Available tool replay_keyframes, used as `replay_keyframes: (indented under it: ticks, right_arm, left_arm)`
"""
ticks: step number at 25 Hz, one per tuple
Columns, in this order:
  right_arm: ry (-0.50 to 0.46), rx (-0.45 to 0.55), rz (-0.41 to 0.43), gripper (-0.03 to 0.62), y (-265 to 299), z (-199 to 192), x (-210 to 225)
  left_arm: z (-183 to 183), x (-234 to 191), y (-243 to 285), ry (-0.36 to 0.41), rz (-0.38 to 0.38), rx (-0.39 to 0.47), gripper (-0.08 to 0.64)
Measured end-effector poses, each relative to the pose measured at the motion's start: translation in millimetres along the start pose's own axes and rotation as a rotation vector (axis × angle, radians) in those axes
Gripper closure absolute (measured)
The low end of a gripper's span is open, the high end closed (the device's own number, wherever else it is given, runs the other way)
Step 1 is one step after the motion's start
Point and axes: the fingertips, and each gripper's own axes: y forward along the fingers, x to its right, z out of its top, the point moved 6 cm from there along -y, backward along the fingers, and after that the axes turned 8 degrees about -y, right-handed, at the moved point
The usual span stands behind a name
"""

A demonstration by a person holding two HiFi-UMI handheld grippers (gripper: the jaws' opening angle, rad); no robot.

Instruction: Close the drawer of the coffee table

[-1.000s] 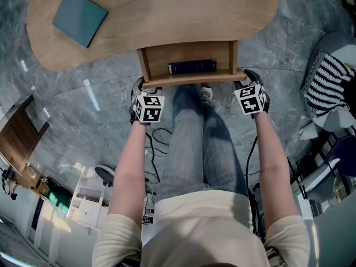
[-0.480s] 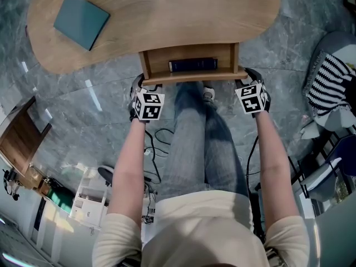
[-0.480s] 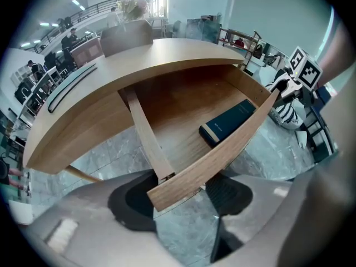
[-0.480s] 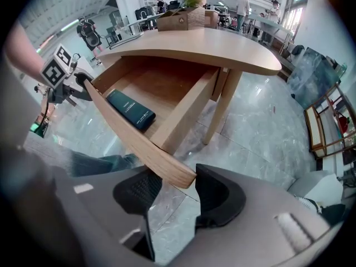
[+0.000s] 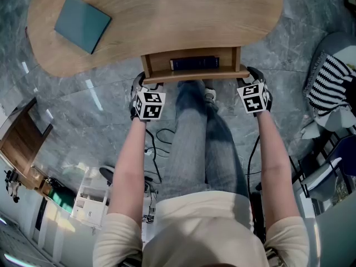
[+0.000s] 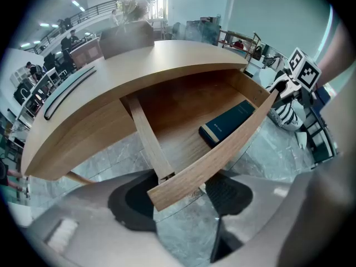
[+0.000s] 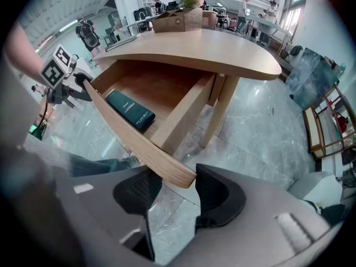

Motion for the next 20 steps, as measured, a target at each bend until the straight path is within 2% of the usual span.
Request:
replay_keyframes:
  ticks: [20]
  right_arm:
    - [-0.005,0.024,-0.020,0.405,3.3,33.0,28.8]
  left_arm:
    - [38.7,-15.8,7.3,-0.032,0.010,0.032,0.293]
